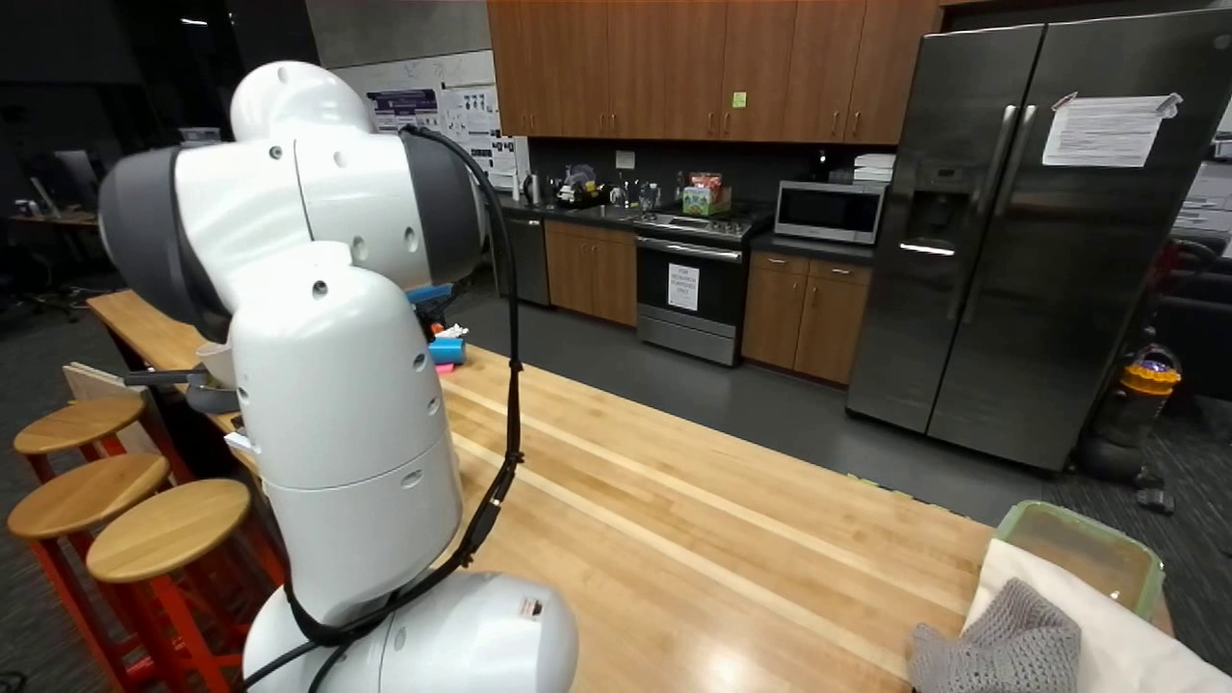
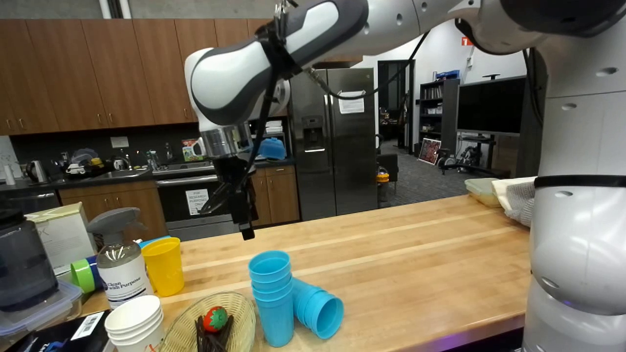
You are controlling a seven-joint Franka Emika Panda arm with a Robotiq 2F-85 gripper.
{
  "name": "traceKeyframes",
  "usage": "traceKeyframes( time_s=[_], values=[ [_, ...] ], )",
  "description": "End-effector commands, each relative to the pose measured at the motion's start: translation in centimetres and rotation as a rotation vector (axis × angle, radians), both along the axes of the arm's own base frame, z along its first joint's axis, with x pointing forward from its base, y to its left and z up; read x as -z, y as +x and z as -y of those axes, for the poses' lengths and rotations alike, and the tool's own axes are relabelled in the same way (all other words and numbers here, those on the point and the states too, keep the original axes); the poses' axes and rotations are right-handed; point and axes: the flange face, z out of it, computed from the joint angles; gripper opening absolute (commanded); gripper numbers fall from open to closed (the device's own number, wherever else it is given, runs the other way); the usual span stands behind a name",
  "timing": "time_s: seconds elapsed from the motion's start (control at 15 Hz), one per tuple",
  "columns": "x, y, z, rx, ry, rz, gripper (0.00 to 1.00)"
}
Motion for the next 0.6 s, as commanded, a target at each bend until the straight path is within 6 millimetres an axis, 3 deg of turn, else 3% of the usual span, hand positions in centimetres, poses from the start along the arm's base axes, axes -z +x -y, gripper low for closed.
traceKeyframes(
  time_s=[0.0, 0.33, 0.53],
  values=[
    [-2.3, -1.8, -0.7, 0.002, -0.013, 0.028, 1.0],
    [-1.0, -4.1, -1.9, 0.002, -0.066, -0.043, 1.0],
    [0.3, -5.0, -1.4, 0.049, -0.151, -0.068, 1.0]
  ],
)
